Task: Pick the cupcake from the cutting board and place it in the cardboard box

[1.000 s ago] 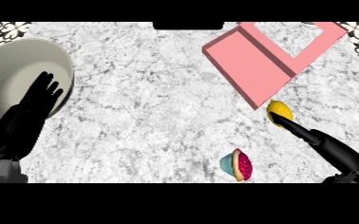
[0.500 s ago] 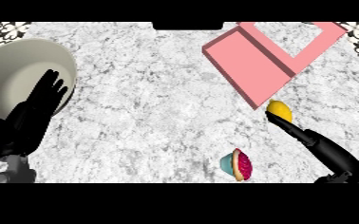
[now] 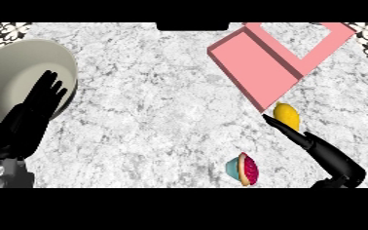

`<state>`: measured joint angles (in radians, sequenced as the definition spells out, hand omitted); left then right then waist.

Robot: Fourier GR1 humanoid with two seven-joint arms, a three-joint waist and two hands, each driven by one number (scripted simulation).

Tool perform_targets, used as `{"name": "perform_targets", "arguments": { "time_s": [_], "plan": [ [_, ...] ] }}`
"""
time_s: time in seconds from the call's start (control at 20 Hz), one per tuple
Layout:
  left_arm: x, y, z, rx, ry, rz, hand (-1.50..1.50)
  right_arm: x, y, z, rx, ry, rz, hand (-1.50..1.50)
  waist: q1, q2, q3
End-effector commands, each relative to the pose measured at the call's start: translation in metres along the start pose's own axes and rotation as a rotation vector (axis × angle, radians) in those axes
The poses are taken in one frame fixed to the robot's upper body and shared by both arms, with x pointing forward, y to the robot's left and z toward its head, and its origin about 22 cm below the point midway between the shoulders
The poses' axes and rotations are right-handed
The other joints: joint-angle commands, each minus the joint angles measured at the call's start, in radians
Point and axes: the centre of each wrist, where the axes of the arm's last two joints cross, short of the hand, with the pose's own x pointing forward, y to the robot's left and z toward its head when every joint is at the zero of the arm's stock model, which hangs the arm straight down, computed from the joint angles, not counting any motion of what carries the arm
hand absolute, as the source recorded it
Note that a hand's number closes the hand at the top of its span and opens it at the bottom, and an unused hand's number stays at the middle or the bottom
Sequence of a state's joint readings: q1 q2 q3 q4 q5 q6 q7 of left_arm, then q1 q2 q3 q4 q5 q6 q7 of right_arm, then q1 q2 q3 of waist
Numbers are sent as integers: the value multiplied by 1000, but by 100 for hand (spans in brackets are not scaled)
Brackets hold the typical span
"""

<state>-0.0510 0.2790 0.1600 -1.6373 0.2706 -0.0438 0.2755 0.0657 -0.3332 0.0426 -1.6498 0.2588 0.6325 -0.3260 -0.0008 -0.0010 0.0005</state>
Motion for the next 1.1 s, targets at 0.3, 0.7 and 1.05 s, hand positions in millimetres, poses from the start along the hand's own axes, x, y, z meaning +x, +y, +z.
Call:
{"name": "perform_targets", "arguments": {
  "time_s": [0.3, 0.7, 1.05],
  "plan": [
    [-8, 22, 11, -3, 0, 13, 0, -5, 15, -10, 34, 64, 29, -150, 1, 1, -1],
    [4, -3, 14, -5, 9, -1, 0, 2, 30, -23, 40, 78, 44, -150, 1, 0, 0],
    [-20, -15, 26, -13, 3, 1, 0, 12, 19, -36, 97, 90, 82, -150, 4, 0, -1]
  ]
}}
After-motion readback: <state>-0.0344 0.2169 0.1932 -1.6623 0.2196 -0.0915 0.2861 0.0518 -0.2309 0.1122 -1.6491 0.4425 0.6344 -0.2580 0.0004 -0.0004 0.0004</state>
